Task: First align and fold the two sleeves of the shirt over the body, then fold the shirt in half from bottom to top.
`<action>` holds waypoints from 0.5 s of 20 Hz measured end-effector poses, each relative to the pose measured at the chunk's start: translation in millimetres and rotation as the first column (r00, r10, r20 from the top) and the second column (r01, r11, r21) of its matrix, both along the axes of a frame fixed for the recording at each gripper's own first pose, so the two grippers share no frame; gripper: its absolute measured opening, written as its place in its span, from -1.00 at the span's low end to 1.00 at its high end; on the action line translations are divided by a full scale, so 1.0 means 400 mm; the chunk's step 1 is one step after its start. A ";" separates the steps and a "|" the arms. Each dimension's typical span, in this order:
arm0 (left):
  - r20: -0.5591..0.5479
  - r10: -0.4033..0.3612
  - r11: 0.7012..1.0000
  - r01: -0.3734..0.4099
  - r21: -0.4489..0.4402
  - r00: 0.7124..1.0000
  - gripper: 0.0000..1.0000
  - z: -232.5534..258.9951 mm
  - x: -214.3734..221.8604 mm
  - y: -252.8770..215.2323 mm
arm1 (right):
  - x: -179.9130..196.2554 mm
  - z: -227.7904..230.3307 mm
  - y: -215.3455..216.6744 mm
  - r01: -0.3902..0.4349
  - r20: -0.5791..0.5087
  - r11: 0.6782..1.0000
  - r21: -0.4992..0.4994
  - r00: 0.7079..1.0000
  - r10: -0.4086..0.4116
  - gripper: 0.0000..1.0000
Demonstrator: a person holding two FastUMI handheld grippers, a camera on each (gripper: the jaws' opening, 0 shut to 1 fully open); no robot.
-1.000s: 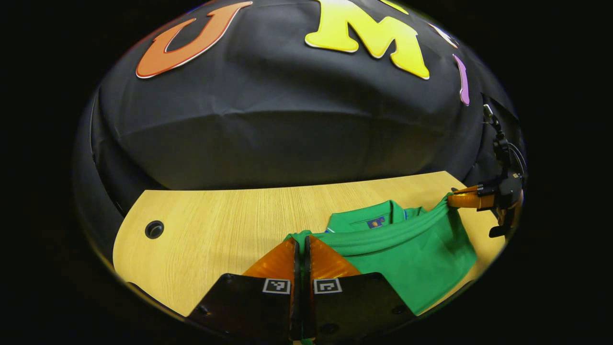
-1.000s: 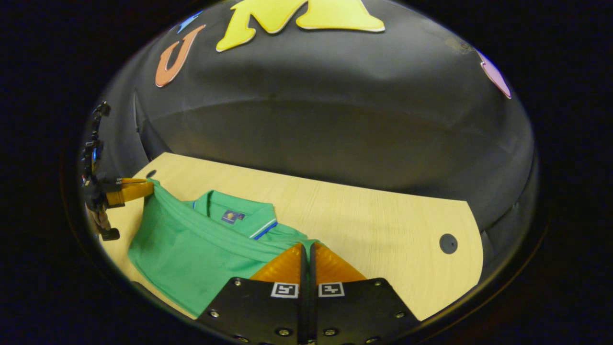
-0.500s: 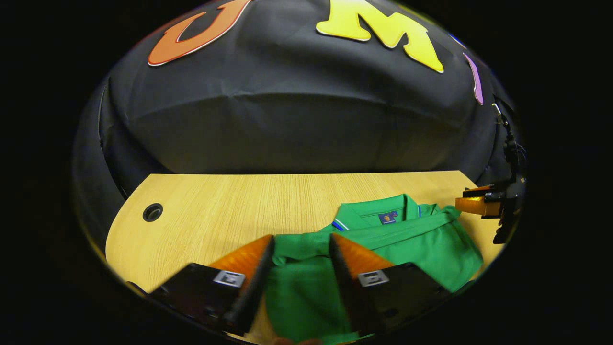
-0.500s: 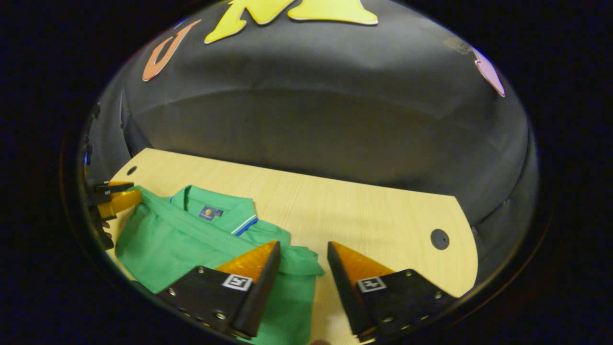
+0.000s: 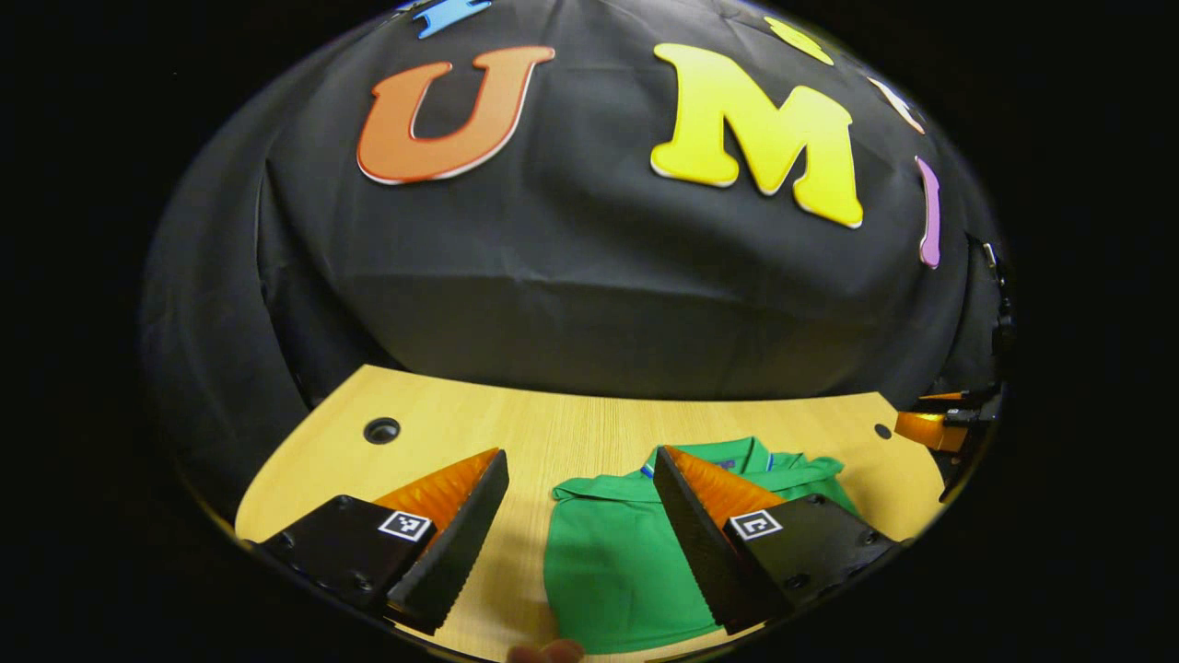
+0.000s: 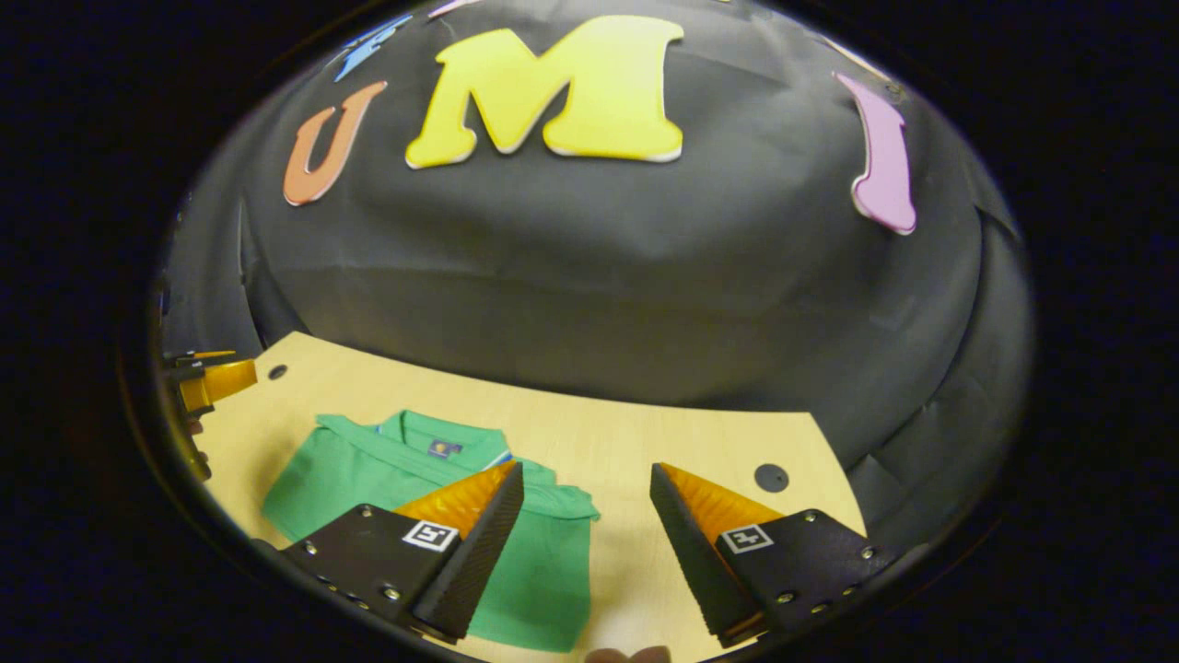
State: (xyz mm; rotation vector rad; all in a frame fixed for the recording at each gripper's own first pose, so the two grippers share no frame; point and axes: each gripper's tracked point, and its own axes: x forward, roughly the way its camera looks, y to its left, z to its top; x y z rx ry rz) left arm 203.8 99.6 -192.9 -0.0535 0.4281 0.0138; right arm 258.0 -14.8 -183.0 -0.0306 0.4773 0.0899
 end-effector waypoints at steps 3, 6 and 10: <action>0.090 0.002 1.000 -0.004 0.020 0.996 1.00 0.166 -0.100 -0.016 | -0.128 0.144 0.002 0.002 0.087 1.000 0.010 0.996 -0.002 0.76; 0.168 -0.008 0.997 -0.005 0.077 0.986 1.00 0.282 -0.212 -0.038 | -0.262 0.257 -0.004 0.013 0.165 1.000 0.025 0.986 -0.017 0.76; 0.239 -0.008 0.995 -0.016 0.097 0.971 1.00 0.392 -0.384 -0.079 | -0.442 0.369 -0.019 0.038 0.259 0.999 0.040 0.965 -0.047 0.75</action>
